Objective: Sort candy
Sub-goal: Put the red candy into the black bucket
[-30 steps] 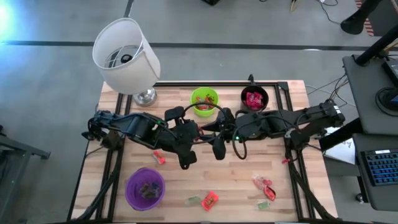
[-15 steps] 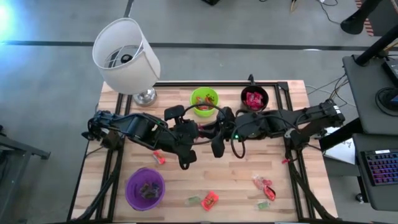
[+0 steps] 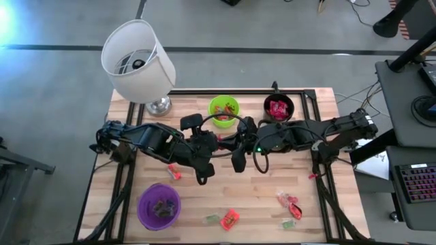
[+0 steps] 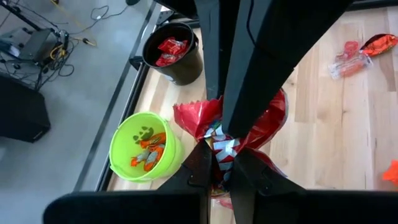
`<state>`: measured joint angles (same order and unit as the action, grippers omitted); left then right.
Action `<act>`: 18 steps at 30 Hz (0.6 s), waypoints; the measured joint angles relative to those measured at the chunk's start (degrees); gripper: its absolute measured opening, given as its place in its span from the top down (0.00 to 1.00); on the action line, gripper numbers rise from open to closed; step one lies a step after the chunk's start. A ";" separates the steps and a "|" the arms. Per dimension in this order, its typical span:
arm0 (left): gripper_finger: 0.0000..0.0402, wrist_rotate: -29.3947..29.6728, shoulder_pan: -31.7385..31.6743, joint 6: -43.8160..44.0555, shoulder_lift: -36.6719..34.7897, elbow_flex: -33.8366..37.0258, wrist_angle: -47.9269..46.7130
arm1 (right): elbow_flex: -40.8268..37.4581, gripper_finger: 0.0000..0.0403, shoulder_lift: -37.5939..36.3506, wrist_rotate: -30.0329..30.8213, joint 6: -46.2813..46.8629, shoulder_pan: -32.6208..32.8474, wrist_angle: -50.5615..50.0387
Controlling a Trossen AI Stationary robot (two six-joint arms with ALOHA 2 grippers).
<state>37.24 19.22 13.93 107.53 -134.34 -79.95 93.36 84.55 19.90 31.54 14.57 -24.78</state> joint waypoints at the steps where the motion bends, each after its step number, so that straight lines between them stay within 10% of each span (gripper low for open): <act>1: 0.98 0.05 0.00 0.00 0.00 0.00 0.01 | 0.00 0.98 0.00 0.00 -0.17 0.00 -0.04; 18: 0.89 2.41 -0.33 -1.50 0.00 0.00 -0.21 | -0.07 0.98 -0.15 1.22 -1.81 0.04 -0.22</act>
<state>39.65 18.90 12.44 107.53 -134.34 -80.16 93.30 84.41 21.12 29.73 14.61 -25.00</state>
